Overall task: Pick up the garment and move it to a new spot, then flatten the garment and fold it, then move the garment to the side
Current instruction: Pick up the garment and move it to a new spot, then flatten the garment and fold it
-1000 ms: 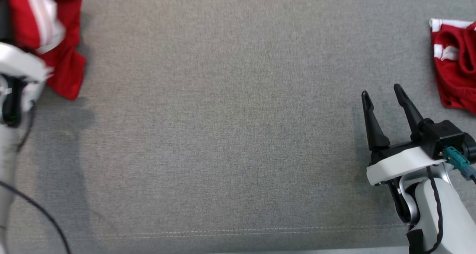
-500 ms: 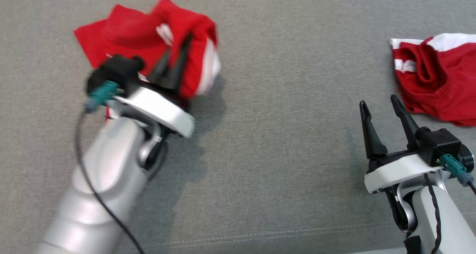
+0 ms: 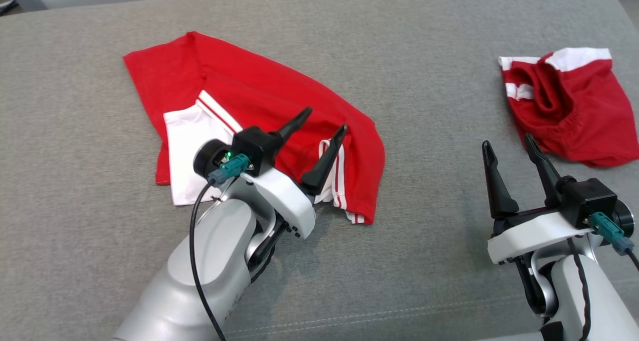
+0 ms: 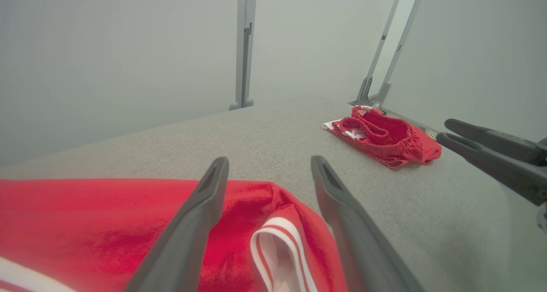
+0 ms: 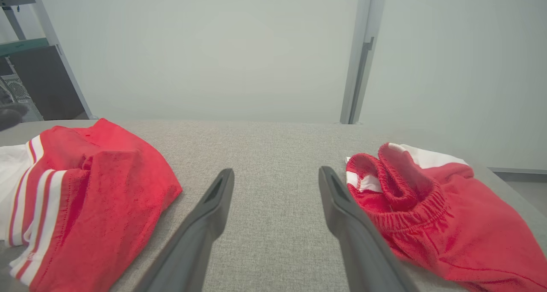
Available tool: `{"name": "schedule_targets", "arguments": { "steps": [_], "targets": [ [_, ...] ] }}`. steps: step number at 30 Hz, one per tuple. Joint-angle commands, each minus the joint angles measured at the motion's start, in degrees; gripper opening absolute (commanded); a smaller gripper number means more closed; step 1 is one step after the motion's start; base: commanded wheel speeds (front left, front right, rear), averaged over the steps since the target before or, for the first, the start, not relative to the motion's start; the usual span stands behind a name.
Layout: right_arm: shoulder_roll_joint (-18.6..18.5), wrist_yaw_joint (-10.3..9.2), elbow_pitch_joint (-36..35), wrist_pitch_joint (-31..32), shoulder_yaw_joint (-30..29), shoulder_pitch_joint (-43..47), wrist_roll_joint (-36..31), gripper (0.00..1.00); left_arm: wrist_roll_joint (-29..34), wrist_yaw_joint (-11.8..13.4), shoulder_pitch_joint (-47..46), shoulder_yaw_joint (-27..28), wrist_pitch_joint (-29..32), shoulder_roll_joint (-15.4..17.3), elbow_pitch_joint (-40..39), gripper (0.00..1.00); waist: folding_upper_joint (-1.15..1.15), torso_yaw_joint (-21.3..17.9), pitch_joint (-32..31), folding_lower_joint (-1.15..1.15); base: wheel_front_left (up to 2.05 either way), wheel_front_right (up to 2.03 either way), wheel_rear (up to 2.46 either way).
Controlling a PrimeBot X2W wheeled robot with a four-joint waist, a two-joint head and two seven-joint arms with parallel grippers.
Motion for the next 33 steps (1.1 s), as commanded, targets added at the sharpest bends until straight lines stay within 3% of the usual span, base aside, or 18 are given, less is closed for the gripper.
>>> {"name": "schedule_targets", "arguments": {
  "steps": [1, 10, 19, 25, 33],
  "targets": [
    [0.1, 0.23, -1.5, -0.8, 1.2, 0.2, 0.4, 1.00, 0.4, 0.0, -0.3, 2.8, -0.3, 0.7, -2.9, 1.00, 0.00, 1.3, -0.6, 0.00, 0.00, 0.00, 0.00],
    [-0.5, 0.23, -1.2, -0.8, 11.2, -1.6, 1.3, 1.00, 3.2, 3.2, 6.9, 13.4, -0.3, 2.6, -8.6, 1.00, 0.00, 9.0, -3.3, 0.00, 0.00, 0.00, 0.00],
    [-2.2, 0.23, 3.7, 0.6, 22.0, -6.2, 1.4, 1.00, 4.7, 2.7, 16.6, 22.4, -0.3, 2.4, -11.2, 1.00, 0.00, 17.9, -3.7, 0.00, 0.00, 0.00, 0.00],
    [-2.7, 0.23, 7.4, 2.5, 27.8, -11.3, 0.6, 1.00, 5.5, 1.9, 19.3, 24.7, -0.3, 1.2, -12.0, 1.00, 0.00, 21.5, -3.2, 0.00, 0.00, 0.00, 0.00],
    [-3.3, 0.23, 17.4, 5.9, 35.9, -17.6, 2.5, 1.00, 5.0, 1.0, 20.4, 25.7, -0.3, 0.3, -12.5, 1.00, 0.00, 27.7, -1.2, 0.00, 0.00, 0.00, 0.00]
  ]
}}
